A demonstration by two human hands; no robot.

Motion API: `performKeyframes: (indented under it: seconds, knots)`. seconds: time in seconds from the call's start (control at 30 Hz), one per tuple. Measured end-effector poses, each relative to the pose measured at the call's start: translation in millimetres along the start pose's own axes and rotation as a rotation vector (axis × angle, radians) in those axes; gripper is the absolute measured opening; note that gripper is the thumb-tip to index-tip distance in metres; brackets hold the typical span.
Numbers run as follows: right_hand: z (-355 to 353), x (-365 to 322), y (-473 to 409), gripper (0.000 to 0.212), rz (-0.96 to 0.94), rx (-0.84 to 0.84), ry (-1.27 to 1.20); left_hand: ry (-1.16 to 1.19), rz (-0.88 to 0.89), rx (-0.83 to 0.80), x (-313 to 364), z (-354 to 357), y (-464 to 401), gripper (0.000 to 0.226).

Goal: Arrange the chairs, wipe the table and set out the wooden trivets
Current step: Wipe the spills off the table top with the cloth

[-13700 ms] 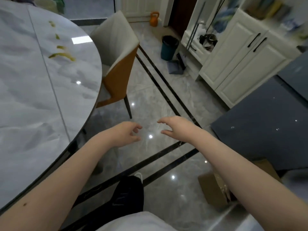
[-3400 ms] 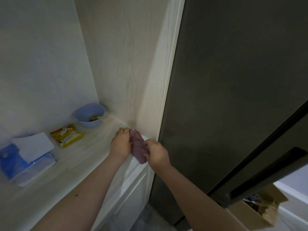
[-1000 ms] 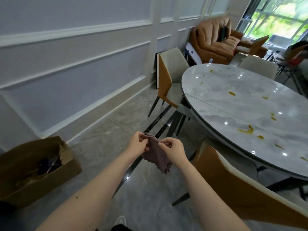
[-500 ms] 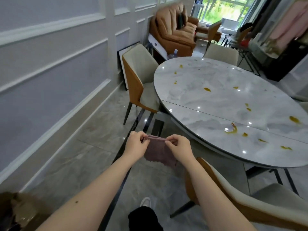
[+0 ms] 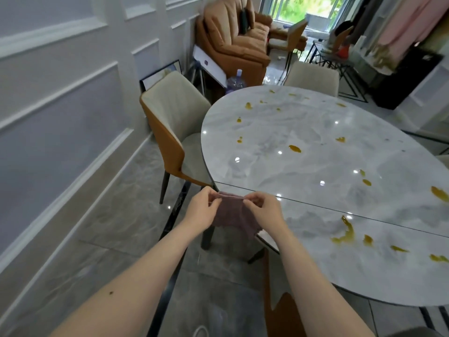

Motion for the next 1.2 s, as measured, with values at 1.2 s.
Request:
performKeyframes:
  seconds: [1.2]
  knots:
    - [56,61,-327,0.027,0.299,0.208,0.352,-0.139,0.013,-0.326,-39,59,-397,0.023]
Point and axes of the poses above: each hand's wrist, its own y-axis away from the middle knuckle, its own z-axis out of the palm, x = y × z, the point moved 5 cm from there along -y, towards the middle knuckle, and after that the axes turned 6 degrees about -y, right-handed, at the moved point
